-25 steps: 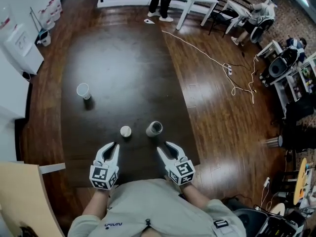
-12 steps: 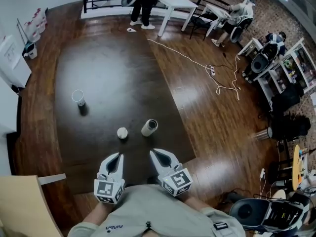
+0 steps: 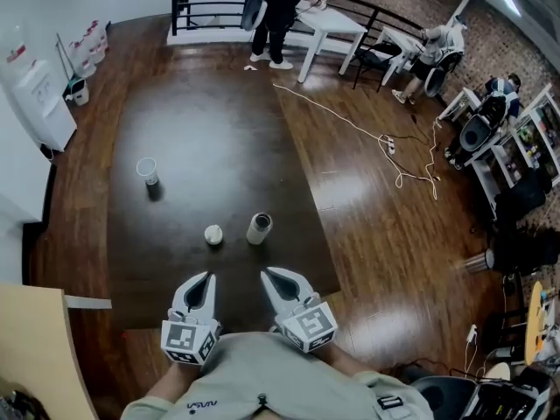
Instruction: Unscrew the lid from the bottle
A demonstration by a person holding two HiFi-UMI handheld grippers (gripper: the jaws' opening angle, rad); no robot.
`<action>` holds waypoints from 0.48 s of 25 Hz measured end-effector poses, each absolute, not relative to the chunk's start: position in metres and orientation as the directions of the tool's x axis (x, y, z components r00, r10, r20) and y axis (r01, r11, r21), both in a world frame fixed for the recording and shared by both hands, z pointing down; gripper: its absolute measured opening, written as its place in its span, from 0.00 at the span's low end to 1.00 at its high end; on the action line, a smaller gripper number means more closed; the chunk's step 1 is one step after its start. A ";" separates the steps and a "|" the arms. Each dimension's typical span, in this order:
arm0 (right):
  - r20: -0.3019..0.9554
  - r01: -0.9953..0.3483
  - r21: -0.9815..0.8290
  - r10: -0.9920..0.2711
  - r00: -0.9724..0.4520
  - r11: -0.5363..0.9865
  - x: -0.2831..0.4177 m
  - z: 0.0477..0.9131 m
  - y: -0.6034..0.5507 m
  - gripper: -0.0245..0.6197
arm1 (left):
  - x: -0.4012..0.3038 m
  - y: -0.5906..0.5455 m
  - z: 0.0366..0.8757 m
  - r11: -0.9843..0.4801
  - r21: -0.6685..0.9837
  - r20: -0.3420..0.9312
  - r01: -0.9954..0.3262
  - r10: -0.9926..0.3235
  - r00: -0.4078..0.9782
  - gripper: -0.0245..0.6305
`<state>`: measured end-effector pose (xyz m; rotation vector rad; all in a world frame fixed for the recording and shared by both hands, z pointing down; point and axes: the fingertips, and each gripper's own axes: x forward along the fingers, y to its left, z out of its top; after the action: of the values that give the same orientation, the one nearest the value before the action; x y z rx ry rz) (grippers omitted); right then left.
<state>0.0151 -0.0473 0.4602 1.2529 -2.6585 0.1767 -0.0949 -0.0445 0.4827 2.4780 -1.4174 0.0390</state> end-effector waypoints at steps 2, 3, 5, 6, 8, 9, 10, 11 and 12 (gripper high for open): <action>0.214 -0.757 -0.017 -0.737 -0.641 0.653 0.028 0.460 -0.044 0.04 | -0.083 -0.040 0.481 -0.452 0.225 0.154 -0.863 -0.858 0.489 0.04; 0.208 -0.747 -0.015 -0.729 -0.652 0.664 0.034 0.460 -0.042 0.04 | -0.077 -0.037 0.479 -0.438 0.224 0.148 -0.871 -0.868 0.474 0.04; 0.199 -0.726 -0.011 -0.710 -0.676 0.688 0.045 0.463 -0.037 0.04 | -0.064 -0.030 0.476 -0.408 0.234 0.134 -0.882 -0.885 0.445 0.04; 0.197 -0.715 -0.011 -0.699 -0.687 0.699 0.052 0.465 -0.034 0.04 | -0.056 -0.025 0.475 -0.394 0.242 0.127 -0.887 -0.893 0.432 0.04; 0.189 -0.690 -0.015 -0.675 -0.713 0.724 0.065 0.466 -0.028 0.04 | -0.039 -0.014 0.473 -0.368 0.250 0.120 -0.896 -0.906 0.405 0.04; 0.183 -0.674 -0.014 -0.661 -0.728 0.738 0.070 0.466 -0.024 0.04 | -0.032 -0.008 0.473 -0.353 0.250 0.121 -0.902 -0.912 0.391 0.04; 0.176 -0.658 -0.008 -0.647 -0.742 0.753 0.073 0.465 -0.019 0.04 | -0.026 -0.001 0.473 -0.337 0.249 0.125 -0.908 -0.918 0.375 0.04; 0.170 -0.641 0.000 -0.632 -0.756 0.767 0.077 0.464 -0.015 0.04 | -0.021 0.006 0.474 -0.319 0.248 0.129 -0.915 -0.925 0.357 0.04; 0.167 -0.625 0.007 -0.617 -0.769 0.781 0.080 0.464 -0.011 0.04 | -0.018 0.012 0.474 -0.299 0.248 0.133 -0.922 -0.932 0.338 0.04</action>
<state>0.0796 -0.0110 0.4638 0.9878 -2.8114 0.0736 -0.0176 0.0117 0.4736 2.3258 -1.6605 -0.0524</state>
